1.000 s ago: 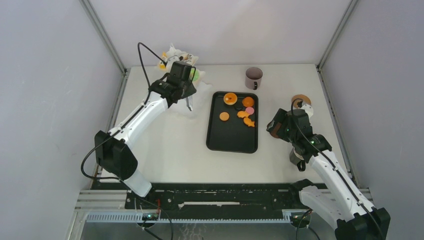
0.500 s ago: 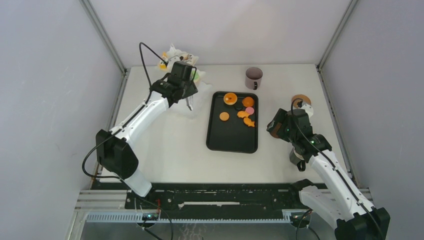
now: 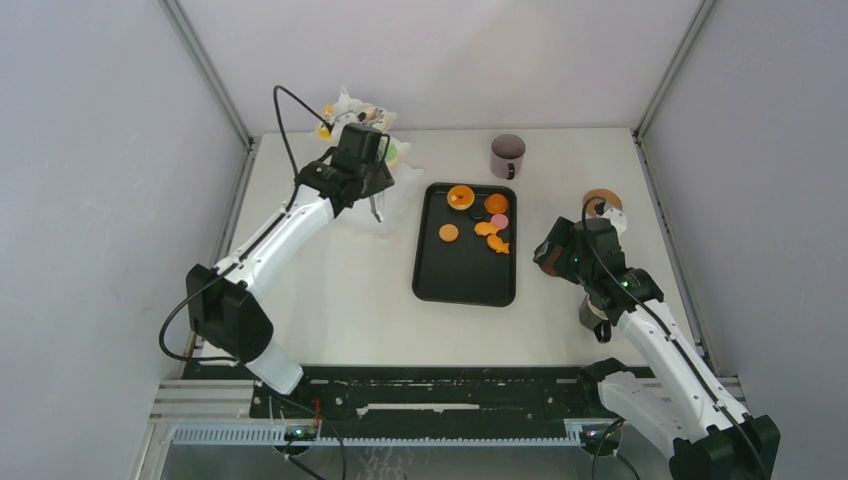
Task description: Serve the afternoon tea
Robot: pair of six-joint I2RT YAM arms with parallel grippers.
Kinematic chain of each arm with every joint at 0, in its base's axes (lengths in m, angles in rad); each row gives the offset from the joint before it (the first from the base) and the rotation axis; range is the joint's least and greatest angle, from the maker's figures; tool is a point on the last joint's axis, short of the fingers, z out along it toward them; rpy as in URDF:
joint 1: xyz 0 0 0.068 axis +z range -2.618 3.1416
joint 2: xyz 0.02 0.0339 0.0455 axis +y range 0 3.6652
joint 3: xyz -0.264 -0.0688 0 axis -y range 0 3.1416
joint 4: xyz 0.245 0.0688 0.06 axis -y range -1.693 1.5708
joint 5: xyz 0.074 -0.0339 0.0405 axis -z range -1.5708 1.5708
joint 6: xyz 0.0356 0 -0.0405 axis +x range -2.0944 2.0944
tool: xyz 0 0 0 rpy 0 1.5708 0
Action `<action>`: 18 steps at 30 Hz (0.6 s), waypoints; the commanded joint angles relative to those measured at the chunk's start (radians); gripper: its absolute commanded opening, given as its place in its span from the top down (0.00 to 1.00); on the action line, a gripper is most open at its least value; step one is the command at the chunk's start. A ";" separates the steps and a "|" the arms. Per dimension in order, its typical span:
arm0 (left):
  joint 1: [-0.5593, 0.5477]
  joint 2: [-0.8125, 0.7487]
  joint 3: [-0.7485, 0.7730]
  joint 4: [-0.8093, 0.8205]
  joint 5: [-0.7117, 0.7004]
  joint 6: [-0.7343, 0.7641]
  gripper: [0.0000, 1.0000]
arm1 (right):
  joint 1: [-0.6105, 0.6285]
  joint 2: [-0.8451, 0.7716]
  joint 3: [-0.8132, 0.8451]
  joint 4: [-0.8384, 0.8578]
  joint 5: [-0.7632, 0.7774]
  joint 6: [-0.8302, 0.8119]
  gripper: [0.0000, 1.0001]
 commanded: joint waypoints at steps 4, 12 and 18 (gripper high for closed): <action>0.001 -0.137 -0.068 0.031 0.023 0.010 0.53 | -0.002 -0.008 0.018 0.025 0.000 -0.002 0.02; -0.009 -0.247 -0.156 0.002 0.056 0.053 0.56 | 0.004 -0.009 0.018 0.027 -0.005 0.000 0.02; -0.047 -0.347 -0.210 -0.081 0.080 0.092 0.56 | 0.011 -0.011 0.018 0.022 0.003 0.007 0.02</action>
